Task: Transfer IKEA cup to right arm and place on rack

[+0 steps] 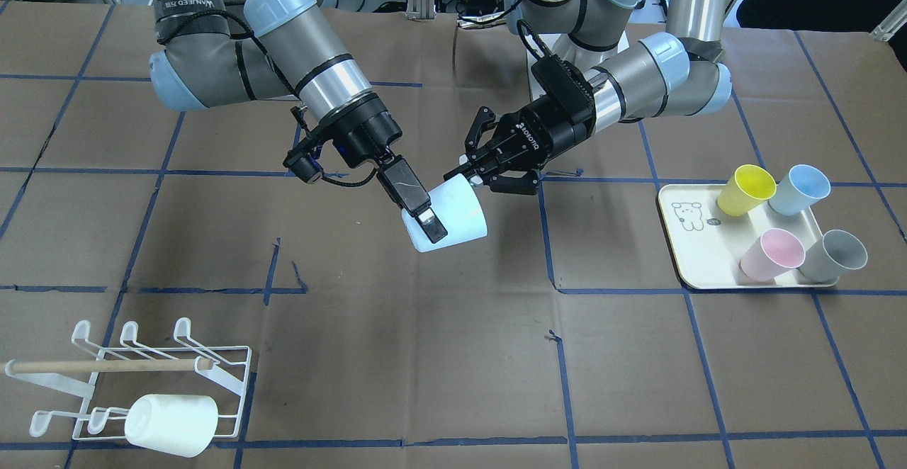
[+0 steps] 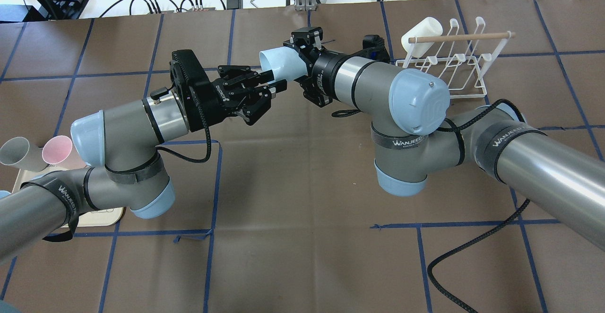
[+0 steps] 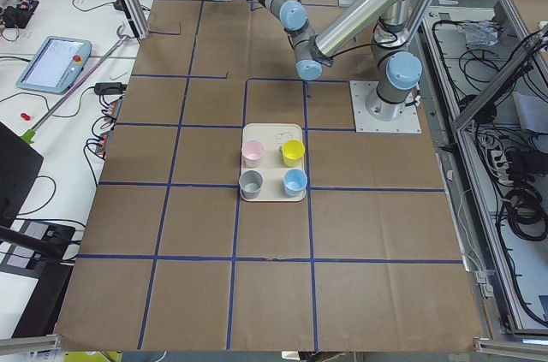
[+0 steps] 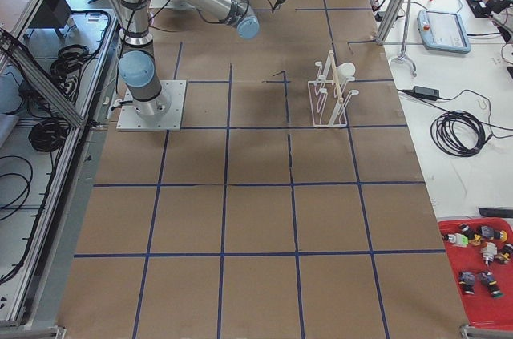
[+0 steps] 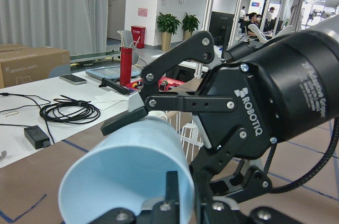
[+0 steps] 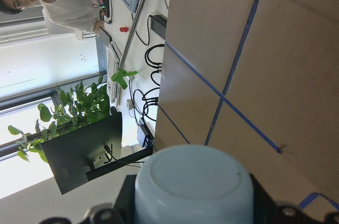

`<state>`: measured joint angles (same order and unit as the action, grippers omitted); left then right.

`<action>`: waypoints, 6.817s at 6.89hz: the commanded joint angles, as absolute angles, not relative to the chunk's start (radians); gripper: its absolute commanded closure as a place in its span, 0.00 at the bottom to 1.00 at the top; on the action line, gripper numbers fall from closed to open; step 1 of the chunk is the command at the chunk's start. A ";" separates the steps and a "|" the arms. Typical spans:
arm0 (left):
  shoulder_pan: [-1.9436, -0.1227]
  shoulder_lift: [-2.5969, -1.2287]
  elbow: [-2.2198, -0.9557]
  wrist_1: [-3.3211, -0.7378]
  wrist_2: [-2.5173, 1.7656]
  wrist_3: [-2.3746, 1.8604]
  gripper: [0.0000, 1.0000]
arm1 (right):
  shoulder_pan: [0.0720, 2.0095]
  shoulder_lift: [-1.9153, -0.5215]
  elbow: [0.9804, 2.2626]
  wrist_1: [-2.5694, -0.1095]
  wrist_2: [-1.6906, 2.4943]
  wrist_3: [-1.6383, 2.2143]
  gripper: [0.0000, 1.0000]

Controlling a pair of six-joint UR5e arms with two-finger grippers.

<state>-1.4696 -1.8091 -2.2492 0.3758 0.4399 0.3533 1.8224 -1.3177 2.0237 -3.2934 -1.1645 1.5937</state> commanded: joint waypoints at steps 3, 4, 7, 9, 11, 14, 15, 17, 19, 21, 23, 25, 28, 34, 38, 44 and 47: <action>-1.409 -1.819 -2.249 0.374 0.448 0.313 0.01 | 1.822 -1.324 2.023 -3.295 -1.163 1.594 0.68; -1.316 -1.821 -2.253 0.373 0.443 0.311 0.01 | 1.819 -1.318 2.019 -3.297 -1.163 1.591 0.69; -1.273 -1.813 -2.205 0.342 0.730 0.106 0.01 | 1.717 -1.292 1.965 -3.304 -1.169 1.531 0.78; -1.310 -1.813 -2.119 0.181 0.920 0.002 0.01 | 1.623 -1.289 1.948 -3.300 -1.166 1.264 0.79; -1.466 -1.813 -1.995 -0.147 1.294 -0.003 0.01 | 1.524 -1.289 1.947 -3.303 -1.170 0.767 0.84; -1.608 -1.712 -1.681 -1.011 1.519 -0.066 0.01 | 1.364 -1.234 1.878 -3.304 -1.210 0.338 0.91; -1.597 -1.685 -1.598 -1.261 1.496 -0.058 0.01 | 1.317 -1.174 1.831 -3.304 -1.210 0.173 0.91; -1.528 -1.634 -1.571 -1.454 1.494 0.041 0.01 | 1.229 -1.109 1.749 -3.303 -1.198 -0.016 0.91; -1.514 -1.591 -1.610 -1.500 1.506 0.064 0.01 | 1.174 -1.066 1.706 -3.301 -1.196 -0.156 0.90; -1.496 -1.589 -1.624 -1.494 1.546 0.089 0.01 | 1.173 -1.032 1.721 -3.301 -1.200 -0.204 0.90; -1.499 -1.591 -1.615 -1.497 1.566 0.068 0.01 | 1.180 -1.032 1.730 -3.306 -1.209 -0.201 0.91; -1.511 -1.603 -1.597 -1.499 1.571 0.008 0.01 | 1.193 -1.037 1.746 -3.307 -1.213 -0.196 0.90; -1.511 -1.600 -1.601 -1.497 1.571 0.008 0.01 | 1.209 -1.034 1.767 -3.307 -1.213 -0.192 0.90; -1.511 -1.591 -1.611 -1.497 1.569 0.009 0.01 | 1.209 -1.005 1.793 -3.304 -1.212 -0.181 0.01; -1.511 -1.591 -1.614 -1.497 1.569 0.009 0.01 | 1.209 -1.029 1.790 -3.294 -1.212 -0.178 0.00; -1.511 -1.591 -1.617 -1.497 1.569 0.011 0.01 | 1.291 -1.366 1.838 -3.039 -1.213 -0.178 0.00; -1.511 -1.589 -1.617 -1.497 1.571 0.011 0.01 | 1.316 -1.428 1.793 -2.595 -1.227 -0.179 0.00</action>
<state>-1.5110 -1.5905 -1.6173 -1.4972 1.5696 0.0107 1.3038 -1.4088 1.8147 -2.7547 -1.2156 -0.1789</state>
